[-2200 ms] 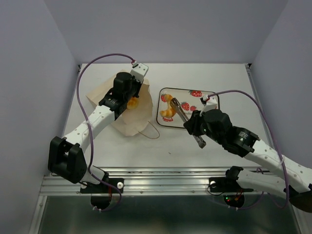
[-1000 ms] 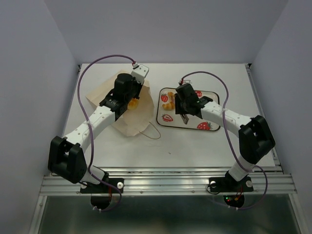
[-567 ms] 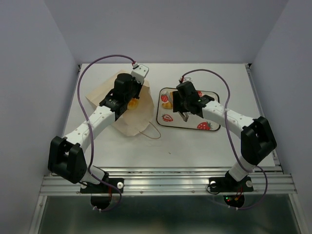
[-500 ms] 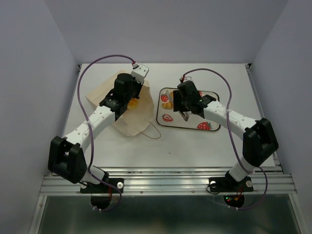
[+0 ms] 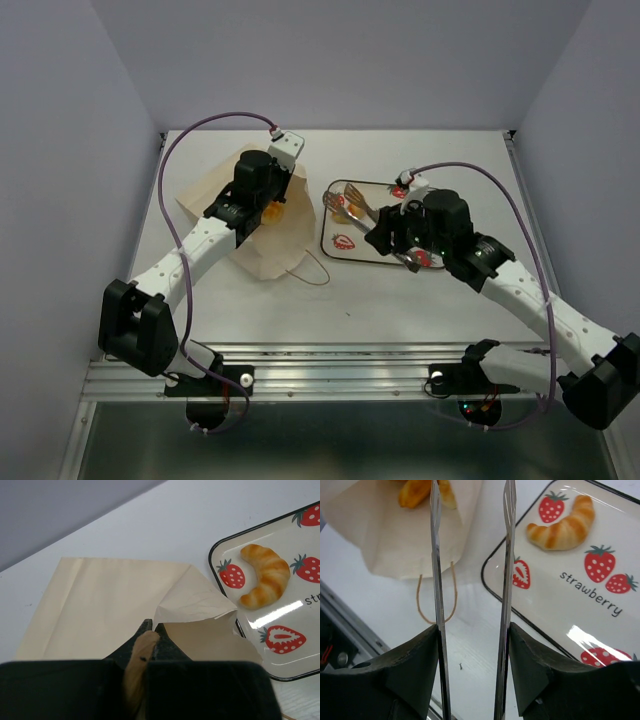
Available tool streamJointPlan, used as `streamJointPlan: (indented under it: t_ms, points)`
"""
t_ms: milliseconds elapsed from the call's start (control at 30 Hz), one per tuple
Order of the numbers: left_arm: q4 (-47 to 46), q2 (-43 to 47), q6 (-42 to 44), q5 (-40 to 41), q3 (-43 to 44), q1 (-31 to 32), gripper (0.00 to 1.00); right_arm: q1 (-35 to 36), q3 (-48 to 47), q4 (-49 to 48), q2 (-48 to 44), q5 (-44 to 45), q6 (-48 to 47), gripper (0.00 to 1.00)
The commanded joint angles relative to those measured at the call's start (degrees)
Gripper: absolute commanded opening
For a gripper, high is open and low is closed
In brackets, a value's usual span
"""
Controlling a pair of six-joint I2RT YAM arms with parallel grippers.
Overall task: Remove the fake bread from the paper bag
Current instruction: Take out the fake bread from the paper bag.
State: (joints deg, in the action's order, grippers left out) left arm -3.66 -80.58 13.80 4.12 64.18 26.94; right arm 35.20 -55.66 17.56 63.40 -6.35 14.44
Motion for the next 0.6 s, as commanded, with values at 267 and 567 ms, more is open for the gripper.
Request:
streamJointPlan:
  t_ms: [267, 567]
  points:
    - [-2.7, 1.7, -1.6, -0.3, 0.3, 0.3, 0.0, 10.5, 2.0, -5.4, 1.4, -12.7, -13.7, 0.6]
    - [-1.7, 3.0, -1.8, -0.9, 0.1, 0.3, 0.0, 14.5, -6.2, -13.1, 16.0, 0.5, -12.2, 0.61]
